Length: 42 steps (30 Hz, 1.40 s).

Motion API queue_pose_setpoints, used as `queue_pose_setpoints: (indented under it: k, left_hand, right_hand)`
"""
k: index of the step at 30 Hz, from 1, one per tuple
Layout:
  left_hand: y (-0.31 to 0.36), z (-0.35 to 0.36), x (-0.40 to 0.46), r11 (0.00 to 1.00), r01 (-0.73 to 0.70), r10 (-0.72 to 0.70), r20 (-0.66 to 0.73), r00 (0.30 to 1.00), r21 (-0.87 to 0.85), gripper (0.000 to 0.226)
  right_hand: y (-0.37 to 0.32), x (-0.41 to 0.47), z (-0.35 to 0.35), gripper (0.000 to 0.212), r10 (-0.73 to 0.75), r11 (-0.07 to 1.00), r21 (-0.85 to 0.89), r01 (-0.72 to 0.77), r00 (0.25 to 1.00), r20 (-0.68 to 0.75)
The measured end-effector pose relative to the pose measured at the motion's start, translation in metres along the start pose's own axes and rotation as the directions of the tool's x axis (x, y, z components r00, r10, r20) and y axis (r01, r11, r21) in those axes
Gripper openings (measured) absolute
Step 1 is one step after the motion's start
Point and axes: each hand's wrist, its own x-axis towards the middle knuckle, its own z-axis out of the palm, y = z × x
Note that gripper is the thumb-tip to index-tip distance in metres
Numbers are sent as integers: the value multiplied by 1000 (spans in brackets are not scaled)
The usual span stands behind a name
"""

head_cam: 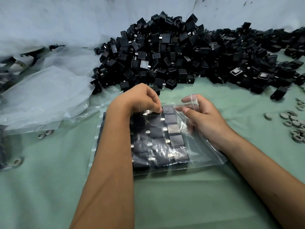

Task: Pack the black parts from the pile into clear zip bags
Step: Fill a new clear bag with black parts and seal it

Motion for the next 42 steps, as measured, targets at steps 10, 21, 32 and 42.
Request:
queue_pose_setpoints:
  k: [10,21,32,42]
  left_hand:
    - [-7,-9,-5,998,-29,33,65,997,-54,30]
    - [-15,-21,-11,995,96,-96,-39,995,5,7]
    - [-15,-22,-11,994,106,-106,-28,994,3,11]
    - [-16,-16,-7,996,88,-88,-23,996,-20,17]
  right_hand:
    - [-4,-3,3,15,-30,999,-37,27,997,-69]
    - [0,-1,-1,15,-37,999,20,36,999,22]
    - [2,0,-1,17,-56,998,41,56,998,18]
    - [-2,-1,1,19,-32,999,11,33,999,-11]
